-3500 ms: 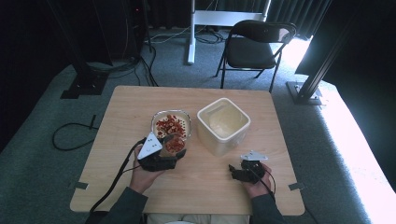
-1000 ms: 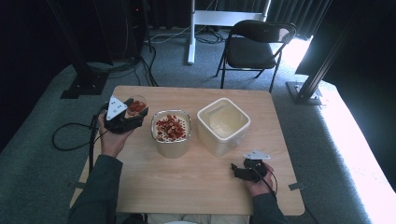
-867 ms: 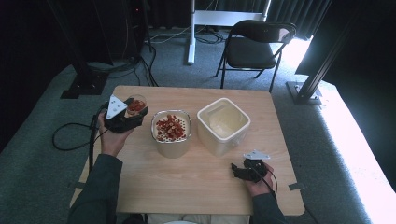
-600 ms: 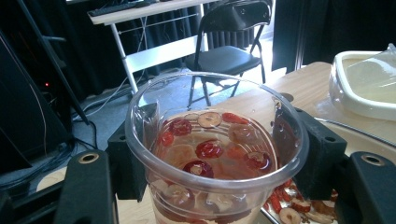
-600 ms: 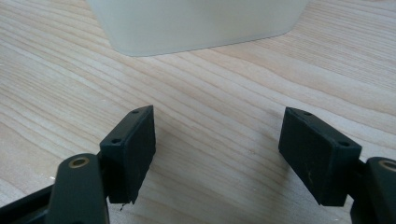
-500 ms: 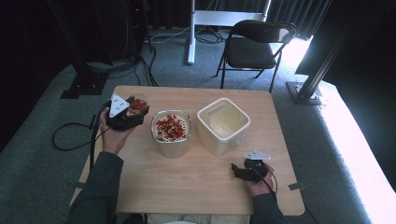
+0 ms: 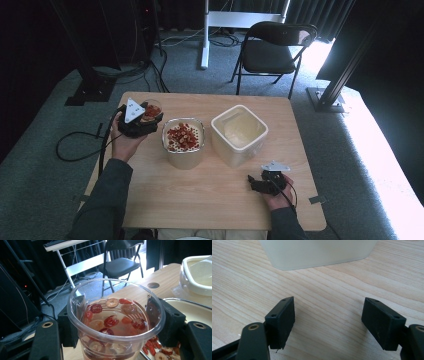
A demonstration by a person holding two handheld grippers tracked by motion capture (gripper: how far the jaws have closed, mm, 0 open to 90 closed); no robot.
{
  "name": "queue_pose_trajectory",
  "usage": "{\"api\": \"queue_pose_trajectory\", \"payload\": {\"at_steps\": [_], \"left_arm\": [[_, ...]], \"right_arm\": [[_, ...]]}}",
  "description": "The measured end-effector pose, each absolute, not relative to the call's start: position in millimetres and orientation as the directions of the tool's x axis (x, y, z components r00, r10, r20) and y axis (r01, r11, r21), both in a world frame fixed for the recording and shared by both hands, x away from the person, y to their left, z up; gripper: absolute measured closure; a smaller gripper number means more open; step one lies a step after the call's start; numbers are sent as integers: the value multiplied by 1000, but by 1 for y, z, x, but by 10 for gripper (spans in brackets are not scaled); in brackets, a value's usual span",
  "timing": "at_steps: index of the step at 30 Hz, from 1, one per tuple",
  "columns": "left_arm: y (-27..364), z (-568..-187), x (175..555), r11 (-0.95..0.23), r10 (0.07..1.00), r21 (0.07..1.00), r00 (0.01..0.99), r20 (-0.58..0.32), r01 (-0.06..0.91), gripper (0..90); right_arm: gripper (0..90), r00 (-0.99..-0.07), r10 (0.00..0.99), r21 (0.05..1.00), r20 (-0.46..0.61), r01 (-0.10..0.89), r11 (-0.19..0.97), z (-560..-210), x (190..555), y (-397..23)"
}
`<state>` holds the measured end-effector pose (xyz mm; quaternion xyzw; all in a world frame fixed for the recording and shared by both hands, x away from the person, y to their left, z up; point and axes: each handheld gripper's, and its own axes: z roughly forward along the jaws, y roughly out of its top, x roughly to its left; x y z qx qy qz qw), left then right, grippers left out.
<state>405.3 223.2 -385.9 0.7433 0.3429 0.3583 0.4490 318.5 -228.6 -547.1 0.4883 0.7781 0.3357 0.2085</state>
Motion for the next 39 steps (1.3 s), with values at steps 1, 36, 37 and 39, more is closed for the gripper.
{"api": "queue_pose_trajectory", "payload": {"at_steps": [1, 36, 37, 39], "left_arm": [[223, -385, 406, -360, 831, 914, 509, 223, 187, 337], [189, -332, 405, -494, 746, 862, 566, 352, 115, 336], [188, -332, 404, -495, 744, 861, 567, 353, 114, 336], [185, -332, 404, -513, 737, 851, 566, 369, 112, 336]], "right_arm": [[261, -436, 900, 726, 4, 620, 298, -547, 319, -229], [258, -443, 897, 728, 4, 616, 301, -547, 320, -229], [259, -443, 896, 728, 4, 615, 301, -547, 321, -229], [259, -444, 896, 728, 4, 615, 302, -547, 321, -229]]}}
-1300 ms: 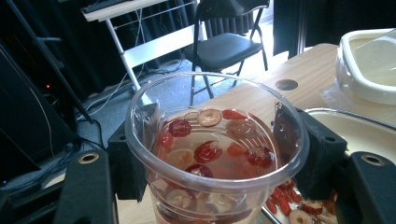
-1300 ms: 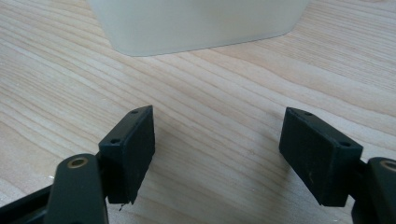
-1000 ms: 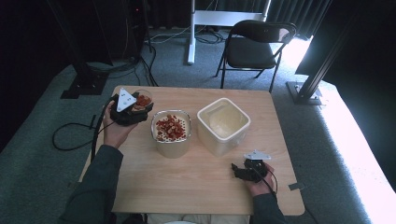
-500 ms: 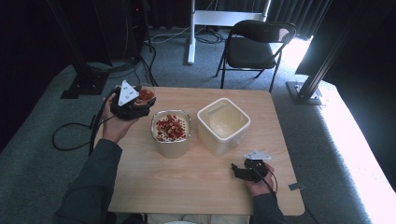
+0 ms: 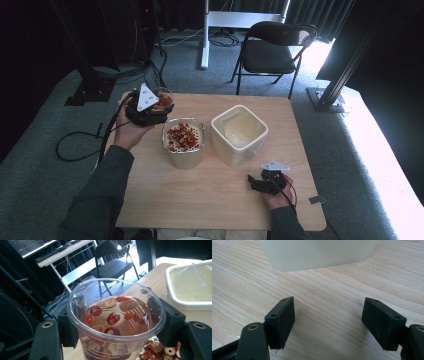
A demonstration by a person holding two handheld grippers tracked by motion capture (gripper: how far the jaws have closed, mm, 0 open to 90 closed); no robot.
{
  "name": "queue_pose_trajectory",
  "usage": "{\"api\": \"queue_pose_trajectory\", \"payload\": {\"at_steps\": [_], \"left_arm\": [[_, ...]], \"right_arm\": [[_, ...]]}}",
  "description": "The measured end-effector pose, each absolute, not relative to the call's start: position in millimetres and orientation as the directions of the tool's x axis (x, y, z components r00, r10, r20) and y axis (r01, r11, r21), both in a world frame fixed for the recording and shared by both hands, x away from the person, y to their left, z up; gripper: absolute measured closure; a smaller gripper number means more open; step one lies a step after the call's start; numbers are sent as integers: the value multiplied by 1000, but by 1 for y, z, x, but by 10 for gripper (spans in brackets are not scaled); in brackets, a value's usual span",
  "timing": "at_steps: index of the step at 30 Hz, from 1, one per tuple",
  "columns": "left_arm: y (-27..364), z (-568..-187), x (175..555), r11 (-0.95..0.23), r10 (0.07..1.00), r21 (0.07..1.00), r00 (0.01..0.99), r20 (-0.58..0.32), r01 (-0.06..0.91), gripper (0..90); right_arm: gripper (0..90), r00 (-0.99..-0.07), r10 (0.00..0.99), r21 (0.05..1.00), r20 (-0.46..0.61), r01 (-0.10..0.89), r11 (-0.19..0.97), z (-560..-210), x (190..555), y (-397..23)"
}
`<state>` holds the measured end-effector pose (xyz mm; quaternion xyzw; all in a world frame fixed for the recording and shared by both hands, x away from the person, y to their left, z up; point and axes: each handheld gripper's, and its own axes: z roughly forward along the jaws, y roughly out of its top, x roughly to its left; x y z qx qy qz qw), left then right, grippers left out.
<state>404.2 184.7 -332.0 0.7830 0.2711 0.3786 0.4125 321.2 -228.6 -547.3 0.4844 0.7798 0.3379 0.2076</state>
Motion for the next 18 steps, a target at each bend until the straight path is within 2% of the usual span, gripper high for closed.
{"api": "queue_pose_trajectory", "payload": {"at_steps": [16, 18], "left_arm": [[172, -347, 404, -664, 652, 737, 578, 490, 124, 337], [171, -350, 404, -686, 634, 718, 581, 509, 120, 372]], "right_arm": [[259, -445, 895, 729, 3, 614, 303, -547, 321, -229], [259, -445, 895, 729, 3, 614, 303, -547, 321, -229]]}}
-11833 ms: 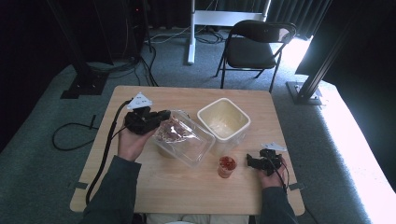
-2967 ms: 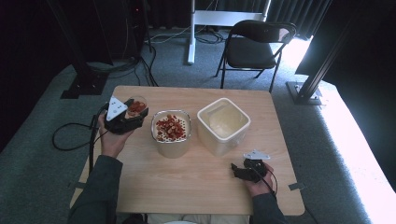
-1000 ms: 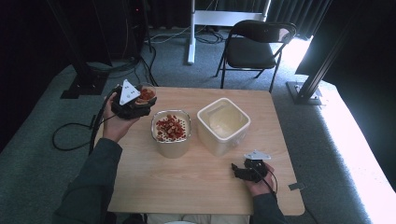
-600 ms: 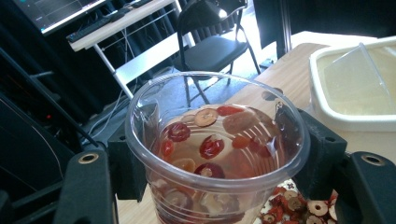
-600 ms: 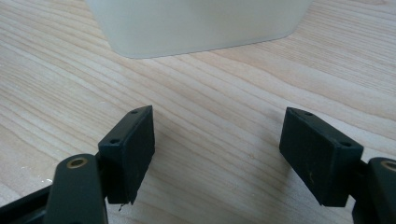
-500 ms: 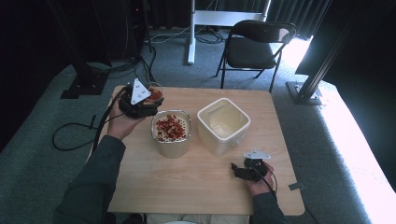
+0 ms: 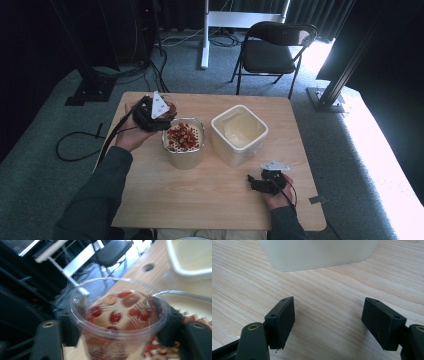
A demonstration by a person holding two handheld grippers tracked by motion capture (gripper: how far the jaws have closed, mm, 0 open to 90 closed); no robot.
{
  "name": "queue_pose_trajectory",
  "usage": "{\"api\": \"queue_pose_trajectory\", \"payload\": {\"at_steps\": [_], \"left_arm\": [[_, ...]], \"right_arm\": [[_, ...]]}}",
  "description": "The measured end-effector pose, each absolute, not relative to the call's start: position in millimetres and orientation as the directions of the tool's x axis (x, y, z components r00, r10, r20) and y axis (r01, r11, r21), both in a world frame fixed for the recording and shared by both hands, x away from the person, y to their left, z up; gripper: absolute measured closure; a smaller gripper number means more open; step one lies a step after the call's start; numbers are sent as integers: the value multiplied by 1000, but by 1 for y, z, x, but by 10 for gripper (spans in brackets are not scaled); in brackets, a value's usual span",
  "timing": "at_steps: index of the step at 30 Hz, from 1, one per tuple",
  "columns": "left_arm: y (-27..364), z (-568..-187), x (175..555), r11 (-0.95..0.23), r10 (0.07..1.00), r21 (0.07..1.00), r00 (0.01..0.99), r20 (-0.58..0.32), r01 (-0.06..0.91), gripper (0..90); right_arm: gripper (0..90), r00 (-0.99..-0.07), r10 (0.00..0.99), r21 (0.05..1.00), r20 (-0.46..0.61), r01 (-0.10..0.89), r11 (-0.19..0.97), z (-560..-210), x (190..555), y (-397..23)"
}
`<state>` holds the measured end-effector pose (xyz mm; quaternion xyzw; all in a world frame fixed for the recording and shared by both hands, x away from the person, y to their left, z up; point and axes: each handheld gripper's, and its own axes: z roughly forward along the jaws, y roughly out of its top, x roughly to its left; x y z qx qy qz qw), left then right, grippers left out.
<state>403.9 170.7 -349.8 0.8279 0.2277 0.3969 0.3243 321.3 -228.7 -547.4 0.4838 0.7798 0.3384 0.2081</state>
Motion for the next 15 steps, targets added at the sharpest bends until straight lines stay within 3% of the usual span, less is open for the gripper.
{"api": "queue_pose_trajectory", "payload": {"at_steps": [15], "left_arm": [[158, -365, 404, -780, 551, 616, 588, 592, 111, 384]], "right_arm": [[259, -445, 896, 729, 3, 614, 302, -547, 321, -229]]}}
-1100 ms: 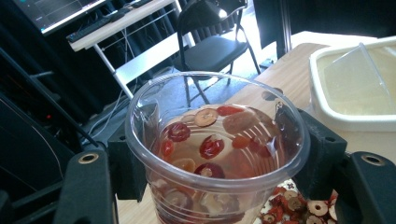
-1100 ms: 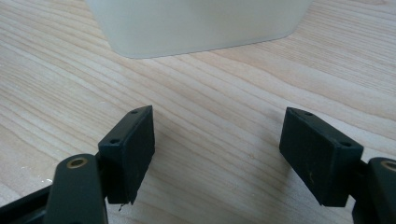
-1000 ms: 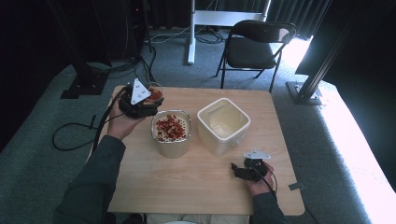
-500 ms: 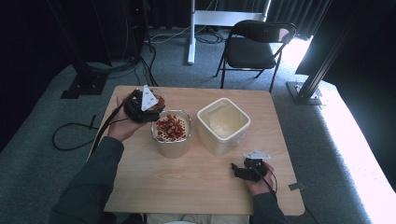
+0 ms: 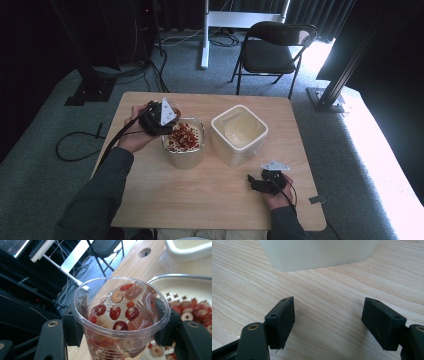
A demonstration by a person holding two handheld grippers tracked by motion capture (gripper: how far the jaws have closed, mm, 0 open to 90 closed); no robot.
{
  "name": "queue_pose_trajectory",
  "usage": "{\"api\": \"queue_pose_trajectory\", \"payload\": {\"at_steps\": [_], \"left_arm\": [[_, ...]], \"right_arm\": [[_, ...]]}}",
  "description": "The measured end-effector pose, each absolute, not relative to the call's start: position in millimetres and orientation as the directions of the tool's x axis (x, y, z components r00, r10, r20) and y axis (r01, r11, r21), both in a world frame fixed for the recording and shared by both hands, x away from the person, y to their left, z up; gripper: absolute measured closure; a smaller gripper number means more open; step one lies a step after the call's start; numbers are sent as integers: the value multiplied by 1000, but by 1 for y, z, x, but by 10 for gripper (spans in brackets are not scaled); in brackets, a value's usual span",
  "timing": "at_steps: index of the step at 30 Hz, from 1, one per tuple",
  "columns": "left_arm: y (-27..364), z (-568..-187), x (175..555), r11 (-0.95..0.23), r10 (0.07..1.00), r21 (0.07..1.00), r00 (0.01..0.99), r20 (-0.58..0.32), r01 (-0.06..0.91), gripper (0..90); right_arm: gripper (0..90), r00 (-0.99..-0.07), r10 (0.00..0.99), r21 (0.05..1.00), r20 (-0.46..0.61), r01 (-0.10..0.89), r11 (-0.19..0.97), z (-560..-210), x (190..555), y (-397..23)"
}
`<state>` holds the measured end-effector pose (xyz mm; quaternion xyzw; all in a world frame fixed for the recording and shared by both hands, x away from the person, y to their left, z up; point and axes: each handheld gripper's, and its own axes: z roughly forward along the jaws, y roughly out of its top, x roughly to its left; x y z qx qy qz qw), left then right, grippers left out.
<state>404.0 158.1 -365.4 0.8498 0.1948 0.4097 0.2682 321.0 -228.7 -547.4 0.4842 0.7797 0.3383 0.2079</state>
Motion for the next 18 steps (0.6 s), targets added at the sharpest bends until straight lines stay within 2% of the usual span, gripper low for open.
{"api": "queue_pose_trajectory", "payload": {"at_steps": [18], "left_arm": [[149, -370, 403, -872, 443, 481, 562, 699, 89, 386]], "right_arm": [[259, -446, 895, 729, 2, 613, 304, -547, 321, -229]]}}
